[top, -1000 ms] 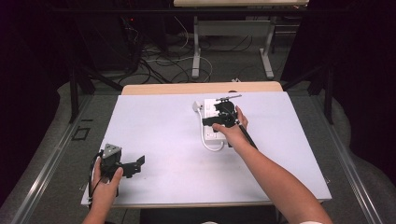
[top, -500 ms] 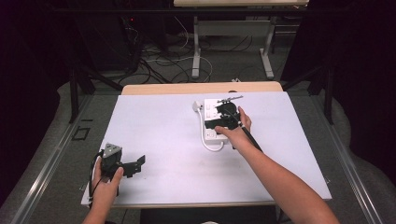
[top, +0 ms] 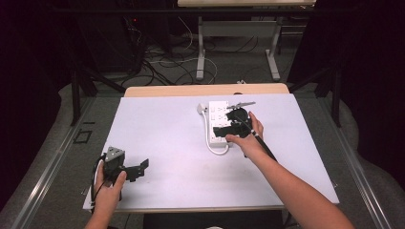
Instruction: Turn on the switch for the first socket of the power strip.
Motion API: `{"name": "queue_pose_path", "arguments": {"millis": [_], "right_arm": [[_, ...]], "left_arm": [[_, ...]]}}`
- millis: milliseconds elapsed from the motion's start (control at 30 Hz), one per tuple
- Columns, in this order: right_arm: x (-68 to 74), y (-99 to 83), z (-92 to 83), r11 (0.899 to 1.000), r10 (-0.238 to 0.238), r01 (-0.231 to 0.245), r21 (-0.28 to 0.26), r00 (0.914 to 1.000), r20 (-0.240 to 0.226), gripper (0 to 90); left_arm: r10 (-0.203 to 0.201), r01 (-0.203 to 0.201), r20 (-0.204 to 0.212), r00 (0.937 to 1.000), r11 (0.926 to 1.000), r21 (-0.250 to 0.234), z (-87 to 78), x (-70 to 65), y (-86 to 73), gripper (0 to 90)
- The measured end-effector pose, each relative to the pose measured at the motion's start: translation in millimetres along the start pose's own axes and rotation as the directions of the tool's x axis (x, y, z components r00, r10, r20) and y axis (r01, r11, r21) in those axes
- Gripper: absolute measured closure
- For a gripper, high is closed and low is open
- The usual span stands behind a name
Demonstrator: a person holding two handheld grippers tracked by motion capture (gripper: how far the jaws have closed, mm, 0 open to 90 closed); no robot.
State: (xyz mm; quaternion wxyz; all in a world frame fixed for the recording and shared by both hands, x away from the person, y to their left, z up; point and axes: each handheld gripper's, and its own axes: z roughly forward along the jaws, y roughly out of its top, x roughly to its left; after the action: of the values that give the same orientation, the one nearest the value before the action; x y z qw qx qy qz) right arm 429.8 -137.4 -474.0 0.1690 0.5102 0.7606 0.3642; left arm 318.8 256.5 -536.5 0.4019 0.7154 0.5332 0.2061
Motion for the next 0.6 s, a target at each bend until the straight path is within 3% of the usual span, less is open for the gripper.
{"name": "queue_pose_path", "arguments": {"millis": [267,600], "right_arm": [[-9.7,-16.5,-22.6,1.000,-0.009,0.009,-0.011,0.9998,-0.015,0.0],[-23.3,-37.5,-47.5,0.999,-0.035,0.035,-0.039,0.9994,0.009,0.0]], "left_arm": [[-0.001,0.001,-0.004,1.0000,1.0000,0.002,-1.0,-0.2,-0.3,0.3],[-0.005,0.005,-0.009,1.0000,1.0000,0.000,-1.3,-0.8,-0.6,0.3]]}}
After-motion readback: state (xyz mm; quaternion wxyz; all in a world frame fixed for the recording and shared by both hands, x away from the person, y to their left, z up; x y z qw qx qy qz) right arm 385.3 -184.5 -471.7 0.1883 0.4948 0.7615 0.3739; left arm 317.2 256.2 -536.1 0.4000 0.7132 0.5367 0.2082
